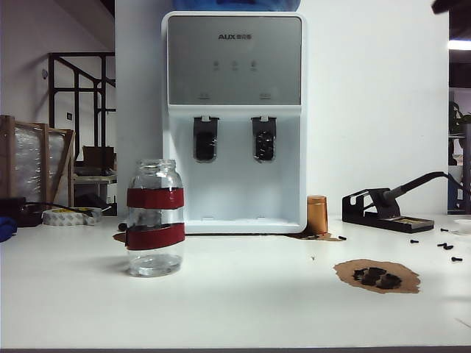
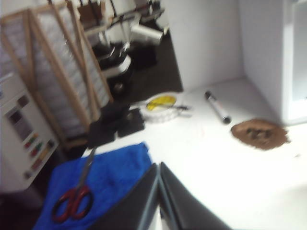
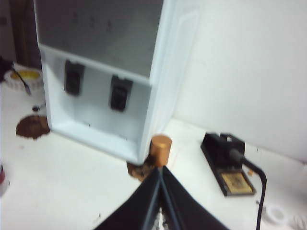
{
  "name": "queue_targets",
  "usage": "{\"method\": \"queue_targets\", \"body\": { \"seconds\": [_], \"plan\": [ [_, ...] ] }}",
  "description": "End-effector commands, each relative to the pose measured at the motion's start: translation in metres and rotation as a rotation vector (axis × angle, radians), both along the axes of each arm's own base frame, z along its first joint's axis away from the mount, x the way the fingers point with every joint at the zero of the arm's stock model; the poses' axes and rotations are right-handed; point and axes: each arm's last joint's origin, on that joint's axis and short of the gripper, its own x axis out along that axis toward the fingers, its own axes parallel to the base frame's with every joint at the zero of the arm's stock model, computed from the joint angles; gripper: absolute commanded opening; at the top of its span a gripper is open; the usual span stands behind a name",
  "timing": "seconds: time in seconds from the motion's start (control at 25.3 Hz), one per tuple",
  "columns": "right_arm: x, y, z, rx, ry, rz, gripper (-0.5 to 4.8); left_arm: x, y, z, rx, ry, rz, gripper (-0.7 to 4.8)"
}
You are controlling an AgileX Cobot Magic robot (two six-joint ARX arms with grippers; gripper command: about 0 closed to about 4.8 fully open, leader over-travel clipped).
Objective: Pick up the water bottle with two loops of red belts, then reach the front water dispenser and gently press the gray-black baffle horizontally to get a little water.
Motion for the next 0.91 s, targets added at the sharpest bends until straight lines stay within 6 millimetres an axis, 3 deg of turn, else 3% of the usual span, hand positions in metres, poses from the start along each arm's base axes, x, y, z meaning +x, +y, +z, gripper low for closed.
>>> {"method": "queue_targets", "body": {
  "seconds": [0.04,0.24,0.59,0.71,0.91],
  "plan": [
    [-0.002,-0.001,-0.005,-0.043,0.036,0.004,-0.02,0.002,0.004,-0.015,-0.002,-0.006,-0.061,-0.01],
    [-0.01,-0.004,-0.021,-0.022,0.018,0.027,-0.02,0.0,0.005,-0.037,0.015,0.042,-0.074,-0.01],
    [-0.049,-0.015,-0.05,0.08,-0.097,0.133,-0.02,-0.006,0.008,-0.066,0.037,0.102,-0.034,-0.01],
    [-0.054,-0.015,-0.052,0.095,-0.115,0.201,-0.02,-0.006,0.007,-0.067,0.036,0.111,-0.039,-0.01],
    [-0.057,-0.011,-0.054,0.127,-0.076,0.354,-0.02,-0.011,0.005,-0.083,0.012,0.292,-0.169,0.0]
  ]
}}
